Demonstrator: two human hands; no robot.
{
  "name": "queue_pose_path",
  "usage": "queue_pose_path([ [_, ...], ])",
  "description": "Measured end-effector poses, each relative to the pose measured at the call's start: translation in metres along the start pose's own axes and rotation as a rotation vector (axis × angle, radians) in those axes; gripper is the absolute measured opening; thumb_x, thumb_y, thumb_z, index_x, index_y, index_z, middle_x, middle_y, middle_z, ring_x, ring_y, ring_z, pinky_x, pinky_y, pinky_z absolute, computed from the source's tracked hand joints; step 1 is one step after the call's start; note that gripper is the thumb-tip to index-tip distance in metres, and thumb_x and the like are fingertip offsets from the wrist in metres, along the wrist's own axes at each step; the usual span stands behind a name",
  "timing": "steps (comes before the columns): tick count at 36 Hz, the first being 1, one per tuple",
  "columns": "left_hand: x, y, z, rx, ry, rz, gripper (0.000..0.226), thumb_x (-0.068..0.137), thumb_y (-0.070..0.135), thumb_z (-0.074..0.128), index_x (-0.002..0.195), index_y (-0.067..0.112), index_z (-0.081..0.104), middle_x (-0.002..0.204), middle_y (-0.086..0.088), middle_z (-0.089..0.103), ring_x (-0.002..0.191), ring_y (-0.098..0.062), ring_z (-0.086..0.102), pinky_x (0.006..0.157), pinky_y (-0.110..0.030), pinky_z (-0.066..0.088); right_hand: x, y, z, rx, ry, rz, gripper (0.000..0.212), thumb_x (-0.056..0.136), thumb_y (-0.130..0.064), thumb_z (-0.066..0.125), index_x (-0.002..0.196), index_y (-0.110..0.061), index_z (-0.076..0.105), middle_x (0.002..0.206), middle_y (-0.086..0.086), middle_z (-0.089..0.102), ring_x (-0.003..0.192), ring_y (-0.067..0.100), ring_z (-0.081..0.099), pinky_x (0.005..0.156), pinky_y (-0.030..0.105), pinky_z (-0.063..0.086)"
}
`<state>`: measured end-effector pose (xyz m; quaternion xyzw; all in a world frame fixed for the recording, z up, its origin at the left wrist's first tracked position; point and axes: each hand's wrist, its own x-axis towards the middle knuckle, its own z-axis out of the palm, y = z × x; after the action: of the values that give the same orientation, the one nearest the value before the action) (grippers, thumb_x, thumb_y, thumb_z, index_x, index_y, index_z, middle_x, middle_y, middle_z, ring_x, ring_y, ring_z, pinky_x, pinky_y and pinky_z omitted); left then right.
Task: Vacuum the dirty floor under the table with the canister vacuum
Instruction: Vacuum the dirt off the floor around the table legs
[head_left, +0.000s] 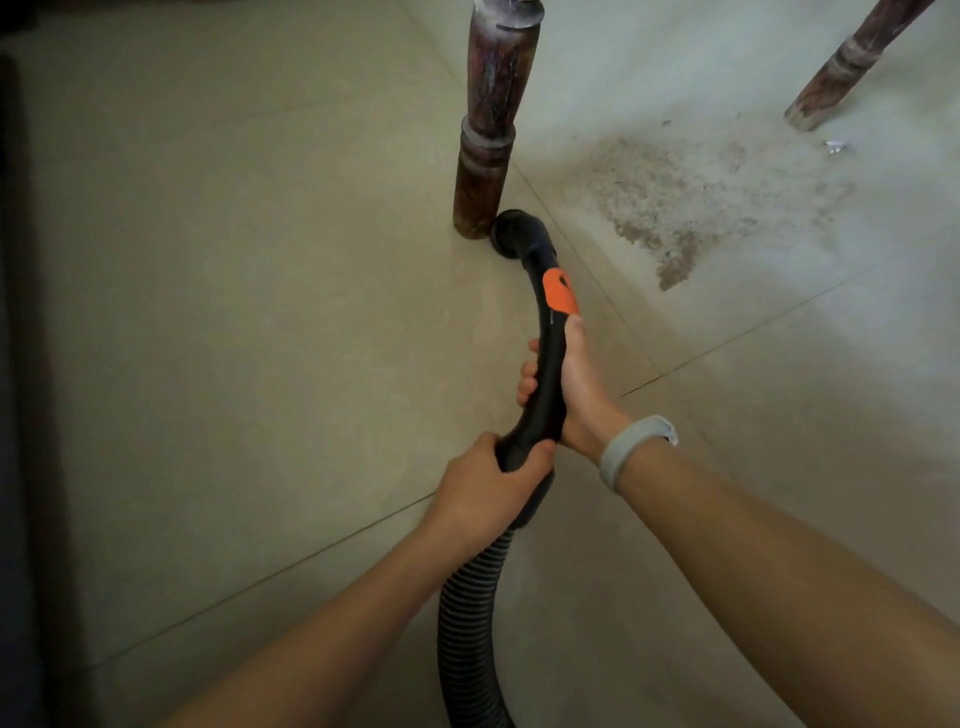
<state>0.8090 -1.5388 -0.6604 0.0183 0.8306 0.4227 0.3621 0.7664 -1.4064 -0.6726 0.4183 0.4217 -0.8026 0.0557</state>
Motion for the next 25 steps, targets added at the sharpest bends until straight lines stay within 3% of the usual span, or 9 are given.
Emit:
queue_pose_path([
  [5,-0.015,-0.02,-0.004,-0.057,0.055,0.011,0.032,0.087,0.051,0.056,0.086,0.019,0.056,0.081,0.004,0.063,0.07,-0.005,0.059,0.052,-0.017,0.041,-0.018,0.016,0.013,-0.045,0.01,-0.023,0.05,0.097,-0.059,0.031,0.087,-0.011,0.044,0.051,0.004,0.047,0.036,0.015,0.046,0.038,0.022,0.043],
  [12,-0.022,-0.055,-0.019,-0.327,0.115,0.018,0.022,0.094,0.029,0.056,0.075,0.019,0.06,0.071,0.004,0.064,0.058,0.005,0.058,0.056,-0.012,0.044,-0.024,0.045,0.061,-0.354,0.036,-0.158,0.045,0.1,-0.05,0.033,0.087,-0.008,0.044,0.056,0.007,0.049,0.035,0.015,0.048,0.039,0.025,0.046],
  [16,-0.01,-0.055,-0.036,-0.494,0.199,-0.066,0.024,0.096,0.032,0.051,0.079,0.021,0.064,0.08,0.0,0.068,0.075,-0.01,0.065,0.066,-0.023,0.05,-0.011,0.042,0.095,-0.546,0.067,-0.233,0.047,0.099,-0.049,0.035,0.095,-0.005,0.049,0.061,0.008,0.052,0.034,0.013,0.051,0.039,0.024,0.046],
  [18,0.0,-0.046,-0.045,-0.588,0.215,-0.094,0.026,0.097,0.036,0.048,0.081,0.024,0.065,0.085,-0.001,0.07,0.079,-0.013,0.065,0.068,-0.024,0.051,0.004,0.034,0.112,-0.651,0.093,-0.262,0.051,0.099,-0.051,0.033,0.104,-0.003,0.05,0.072,0.01,0.059,0.047,0.019,0.059,0.05,0.03,0.052],
  [21,0.017,-0.031,-0.054,-0.675,0.231,-0.119,0.03,0.097,0.04,0.047,0.085,0.021,0.066,0.085,-0.004,0.07,0.081,-0.017,0.067,0.073,-0.029,0.054,0.029,0.021,0.136,-0.765,0.187,-0.307,0.058,0.097,-0.054,0.033,0.117,-0.002,0.048,0.105,0.02,0.064,0.091,0.037,0.066,0.084,0.049,0.053],
  [25,0.041,-0.014,-0.065,-0.767,0.188,-0.15,0.05,0.095,0.048,0.046,0.098,0.004,0.069,0.079,-0.016,0.072,0.064,-0.024,0.069,0.062,-0.03,0.057,0.057,0.001,0.158,-0.818,0.265,-0.322,0.06,0.099,-0.051,0.032,0.121,0.001,0.051,0.116,0.018,0.062,0.1,0.037,0.063,0.09,0.047,0.051],
])
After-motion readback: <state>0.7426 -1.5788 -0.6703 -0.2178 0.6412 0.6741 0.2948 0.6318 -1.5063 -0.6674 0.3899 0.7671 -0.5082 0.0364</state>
